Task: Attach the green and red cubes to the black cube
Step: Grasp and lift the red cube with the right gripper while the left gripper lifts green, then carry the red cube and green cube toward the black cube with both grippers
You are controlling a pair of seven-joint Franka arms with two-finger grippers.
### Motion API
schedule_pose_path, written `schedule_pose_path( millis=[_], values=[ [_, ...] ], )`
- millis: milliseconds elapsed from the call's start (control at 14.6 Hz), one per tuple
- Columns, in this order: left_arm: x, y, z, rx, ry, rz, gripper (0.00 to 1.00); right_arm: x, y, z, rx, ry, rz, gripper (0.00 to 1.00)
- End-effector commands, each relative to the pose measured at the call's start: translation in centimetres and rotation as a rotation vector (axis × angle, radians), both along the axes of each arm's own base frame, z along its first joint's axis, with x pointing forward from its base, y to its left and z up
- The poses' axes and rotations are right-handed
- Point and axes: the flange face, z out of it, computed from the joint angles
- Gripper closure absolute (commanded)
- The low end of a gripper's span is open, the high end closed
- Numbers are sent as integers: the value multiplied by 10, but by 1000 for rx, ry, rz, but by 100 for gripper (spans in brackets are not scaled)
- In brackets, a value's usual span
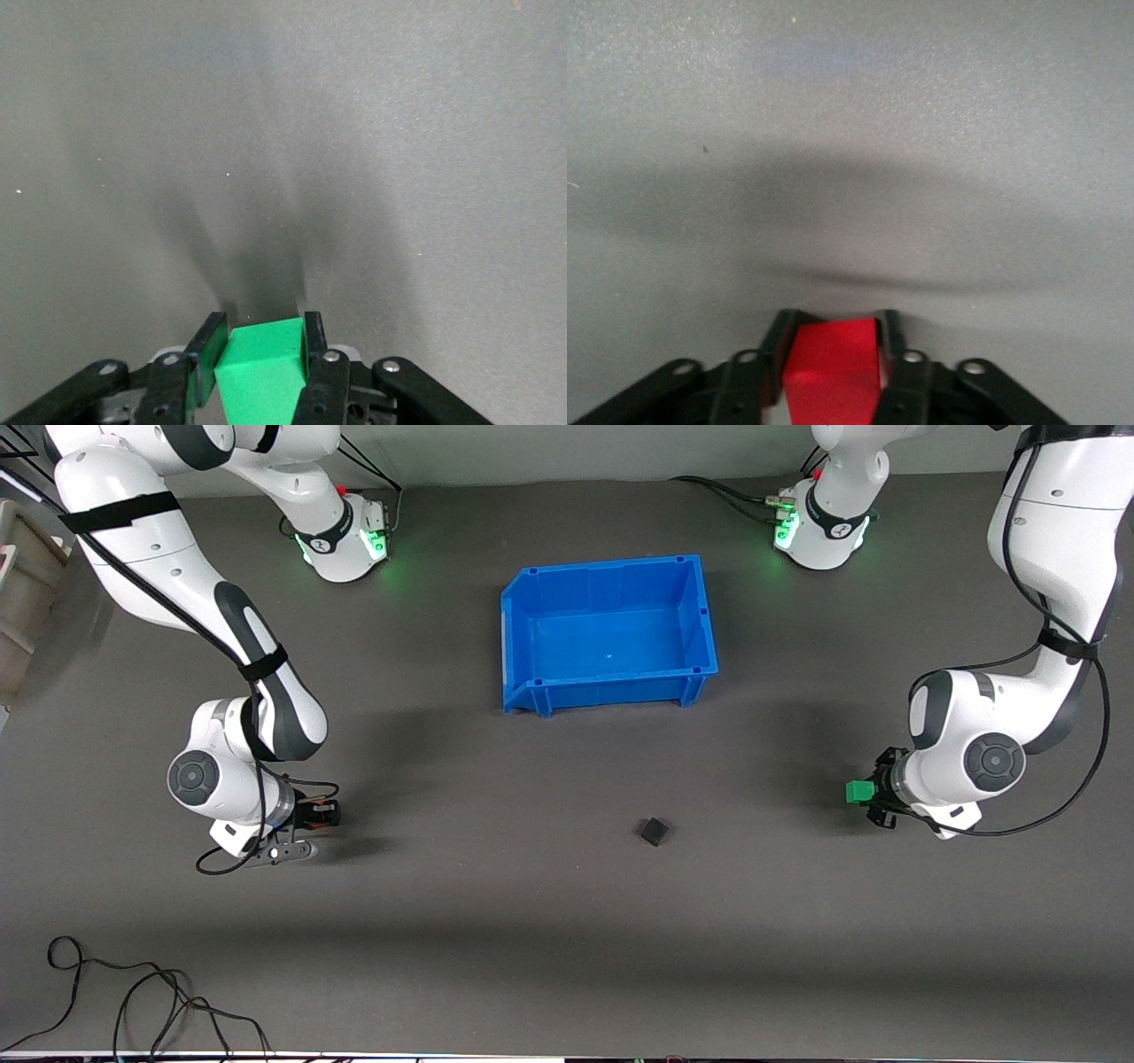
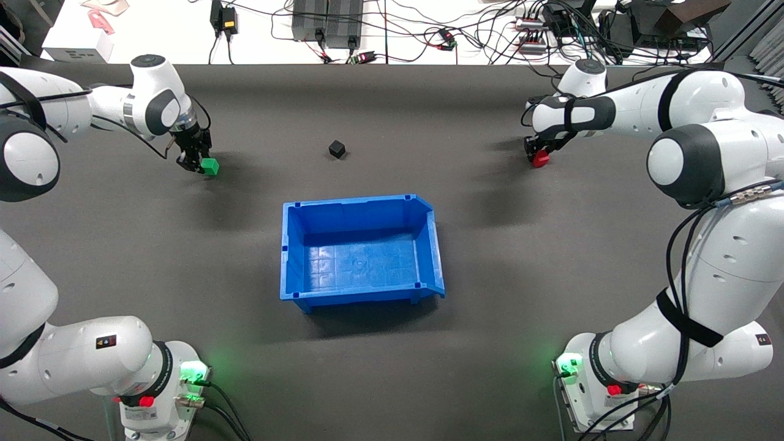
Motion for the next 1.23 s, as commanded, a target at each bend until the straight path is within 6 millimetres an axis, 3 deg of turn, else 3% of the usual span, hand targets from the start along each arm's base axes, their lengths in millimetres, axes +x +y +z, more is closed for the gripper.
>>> schedule_pose_path(
  millis=[0, 137, 205, 410, 547, 615, 957, 1162],
  values=[
    [8, -5, 23, 22, 5, 17, 94, 2, 1, -2, 14, -2, -4, 84],
    [16, -14, 34, 19, 2, 6, 97, 5, 2, 3, 14, -8, -5, 100],
    [19, -18, 40, 20, 4, 2, 99, 6, 1, 8, 24, -9, -44, 100],
    [27, -30, 51, 10, -8, -8, 100, 6, 8, 37, 161, 40, -380, 100],
    [38, -51, 68, -7, -47, -4, 100, 14, 14, 60, 277, 111, -727, 100],
    [42, -73, 77, -20, -68, -22, 100, 18, 18, 71, 286, 137, -825, 100],
    [60, -176, 68, -46, -116, 102, 100, 26, 44, 117, 243, 299, -1135, 100],
    [53, -254, 54, -44, -124, 200, 100, 24, 94, 139, 214, 311, -1269, 100]
  ],
)
